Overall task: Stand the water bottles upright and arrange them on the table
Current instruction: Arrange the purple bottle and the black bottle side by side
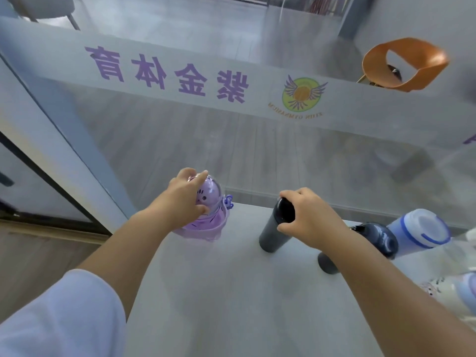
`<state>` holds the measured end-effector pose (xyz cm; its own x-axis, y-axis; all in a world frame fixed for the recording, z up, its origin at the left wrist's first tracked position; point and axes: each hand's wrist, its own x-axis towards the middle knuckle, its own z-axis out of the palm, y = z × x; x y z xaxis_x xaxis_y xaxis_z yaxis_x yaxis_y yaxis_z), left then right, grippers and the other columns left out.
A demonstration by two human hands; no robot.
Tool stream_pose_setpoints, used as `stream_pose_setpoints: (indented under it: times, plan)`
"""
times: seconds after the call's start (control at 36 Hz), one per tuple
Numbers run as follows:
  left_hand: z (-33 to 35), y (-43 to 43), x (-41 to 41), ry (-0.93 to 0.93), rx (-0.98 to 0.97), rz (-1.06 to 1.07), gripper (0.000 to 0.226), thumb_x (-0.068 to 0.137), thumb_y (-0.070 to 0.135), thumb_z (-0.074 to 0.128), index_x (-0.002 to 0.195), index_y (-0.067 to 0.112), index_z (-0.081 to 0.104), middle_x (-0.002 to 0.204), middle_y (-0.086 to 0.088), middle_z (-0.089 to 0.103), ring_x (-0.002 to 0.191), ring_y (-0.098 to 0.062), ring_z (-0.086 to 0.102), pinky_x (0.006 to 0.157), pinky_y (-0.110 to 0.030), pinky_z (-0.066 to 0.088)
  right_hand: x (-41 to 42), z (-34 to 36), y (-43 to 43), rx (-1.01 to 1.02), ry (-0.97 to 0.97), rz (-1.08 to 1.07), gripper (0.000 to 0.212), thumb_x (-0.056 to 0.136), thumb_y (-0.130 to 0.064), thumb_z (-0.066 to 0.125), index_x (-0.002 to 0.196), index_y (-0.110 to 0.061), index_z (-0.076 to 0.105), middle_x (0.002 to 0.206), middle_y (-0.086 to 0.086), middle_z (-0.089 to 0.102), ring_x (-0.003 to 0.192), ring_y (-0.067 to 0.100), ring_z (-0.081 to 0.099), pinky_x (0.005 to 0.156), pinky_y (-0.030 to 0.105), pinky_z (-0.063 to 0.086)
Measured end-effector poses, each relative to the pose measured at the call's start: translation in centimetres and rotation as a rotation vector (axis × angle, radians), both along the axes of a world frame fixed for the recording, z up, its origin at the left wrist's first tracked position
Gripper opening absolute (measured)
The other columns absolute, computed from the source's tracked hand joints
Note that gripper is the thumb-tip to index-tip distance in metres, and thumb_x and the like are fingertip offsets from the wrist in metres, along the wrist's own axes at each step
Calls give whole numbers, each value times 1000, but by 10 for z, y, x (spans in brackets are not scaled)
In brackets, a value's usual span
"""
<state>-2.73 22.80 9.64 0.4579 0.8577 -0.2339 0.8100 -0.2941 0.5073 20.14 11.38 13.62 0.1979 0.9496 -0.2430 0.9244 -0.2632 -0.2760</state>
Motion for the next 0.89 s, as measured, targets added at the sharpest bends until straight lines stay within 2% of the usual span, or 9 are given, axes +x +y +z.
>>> stream_pose_setpoints:
  times: [0.17,0.39,0.64,0.78,0.89]
  plan:
    - [-3,8,3,-18,40,-9,81,82,19,68,147,21,21,152,-4,16,137,-27,25,109,-39,33,-1,-1,23,21,-5,13,54,75,-25,67,125,-15,49,117,9,52,105,28,51,84,41,50]
    - [-5,14,9,-51,67,-3,79,83,20,67,147,19,21,153,-4,16,138,-27,23,109,-39,31,-2,-3,42,46,5,50,62,78,-29,68,133,-16,45,129,10,50,116,29,49,90,36,45]
    - [-5,17,11,-64,79,-7,77,84,20,66,147,19,22,154,-3,15,138,-26,26,107,-37,32,-6,-3,50,25,-22,93,63,80,-33,67,136,-16,42,134,8,48,121,29,47,96,40,47]
    - [-6,15,10,-48,93,-9,75,86,21,65,147,21,21,153,-3,14,137,-26,28,105,-36,35,-4,-5,50,6,-37,112,68,82,-38,65,141,-19,35,137,6,43,123,28,44,96,41,47]
    - [-2,13,9,10,110,-29,76,87,27,63,148,22,17,154,-3,10,138,-27,28,105,-37,36,-3,-3,50,-17,-32,121,77,83,-44,63,146,-21,26,145,5,35,131,28,35,101,44,43]
